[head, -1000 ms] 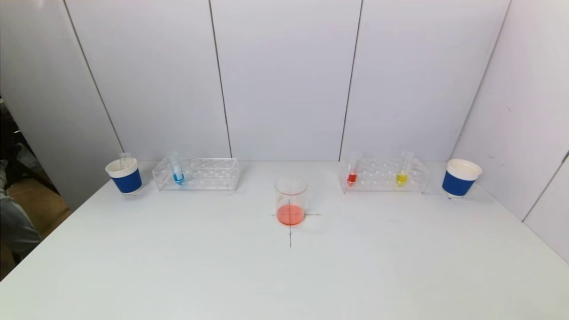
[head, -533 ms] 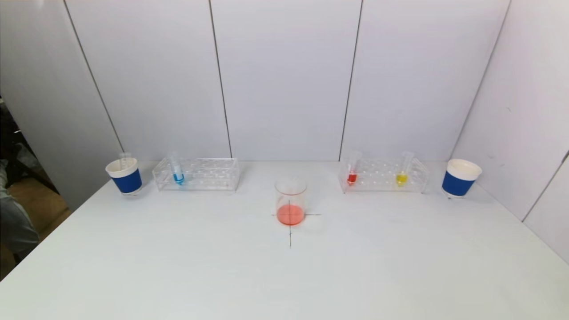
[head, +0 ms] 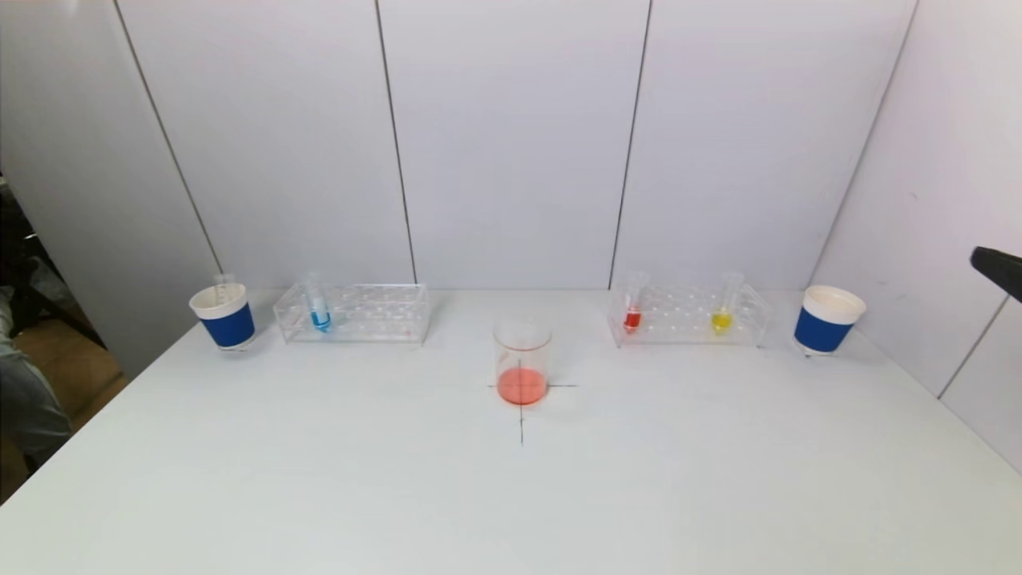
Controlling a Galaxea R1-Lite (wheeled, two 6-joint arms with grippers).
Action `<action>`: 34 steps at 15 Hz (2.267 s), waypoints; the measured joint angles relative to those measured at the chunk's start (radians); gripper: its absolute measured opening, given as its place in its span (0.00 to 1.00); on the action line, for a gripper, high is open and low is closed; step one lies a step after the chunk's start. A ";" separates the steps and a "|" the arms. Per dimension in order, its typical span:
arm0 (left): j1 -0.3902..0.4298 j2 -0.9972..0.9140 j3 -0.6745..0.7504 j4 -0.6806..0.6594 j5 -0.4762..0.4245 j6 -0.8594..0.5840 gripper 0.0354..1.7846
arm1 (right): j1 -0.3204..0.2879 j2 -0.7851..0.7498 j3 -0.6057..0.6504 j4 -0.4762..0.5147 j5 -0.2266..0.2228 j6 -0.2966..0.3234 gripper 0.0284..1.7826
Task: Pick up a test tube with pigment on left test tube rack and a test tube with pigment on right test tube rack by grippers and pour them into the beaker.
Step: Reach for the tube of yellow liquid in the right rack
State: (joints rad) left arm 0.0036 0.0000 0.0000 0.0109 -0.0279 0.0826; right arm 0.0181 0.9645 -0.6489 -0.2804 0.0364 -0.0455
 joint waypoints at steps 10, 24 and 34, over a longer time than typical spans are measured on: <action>0.001 0.000 0.000 0.000 0.000 0.000 0.99 | 0.070 0.720 -0.044 -0.607 -0.136 0.035 0.99; 0.000 0.000 0.000 0.000 0.000 0.000 0.99 | 0.072 1.177 -0.238 -0.804 -0.139 0.037 0.99; 0.000 0.000 0.000 0.000 0.000 0.000 0.99 | 0.079 1.285 -0.295 -0.897 -0.142 0.052 0.99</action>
State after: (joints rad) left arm 0.0038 0.0000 0.0000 0.0109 -0.0274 0.0821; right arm 0.0974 2.2494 -0.9443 -1.1772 -0.1057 0.0062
